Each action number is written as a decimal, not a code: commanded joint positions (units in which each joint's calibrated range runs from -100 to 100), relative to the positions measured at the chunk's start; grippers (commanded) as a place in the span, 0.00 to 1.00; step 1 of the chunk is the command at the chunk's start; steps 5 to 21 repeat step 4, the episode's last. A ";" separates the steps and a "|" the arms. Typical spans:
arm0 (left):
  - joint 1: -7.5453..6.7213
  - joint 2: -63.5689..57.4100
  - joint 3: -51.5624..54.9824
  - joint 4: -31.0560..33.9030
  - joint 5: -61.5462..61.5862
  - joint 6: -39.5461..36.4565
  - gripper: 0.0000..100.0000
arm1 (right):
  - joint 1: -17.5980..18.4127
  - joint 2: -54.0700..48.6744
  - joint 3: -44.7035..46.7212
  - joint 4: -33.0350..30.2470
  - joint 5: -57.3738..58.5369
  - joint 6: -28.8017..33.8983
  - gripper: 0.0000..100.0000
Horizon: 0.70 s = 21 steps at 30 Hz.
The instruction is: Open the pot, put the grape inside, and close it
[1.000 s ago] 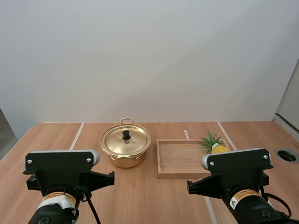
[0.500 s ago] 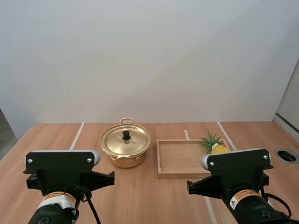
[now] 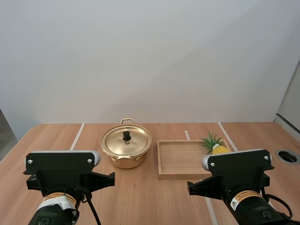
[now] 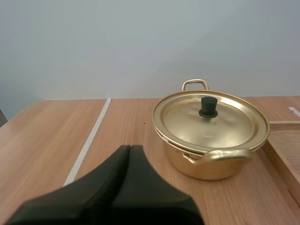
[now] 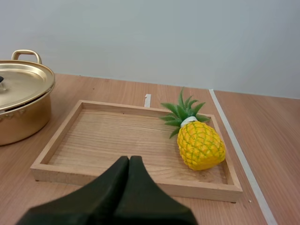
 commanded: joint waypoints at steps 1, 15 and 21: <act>-0.18 -0.21 0.06 0.06 -2.03 0.14 0.00 | 0.09 -0.41 0.17 0.20 -0.52 0.53 0.00; -0.18 -0.21 0.06 0.06 -2.03 0.14 0.00 | 0.09 -0.41 0.17 0.20 -0.52 0.53 0.00; -0.18 -0.21 0.06 0.06 -2.03 0.14 0.00 | 0.09 -0.41 0.17 0.20 -0.52 0.53 0.00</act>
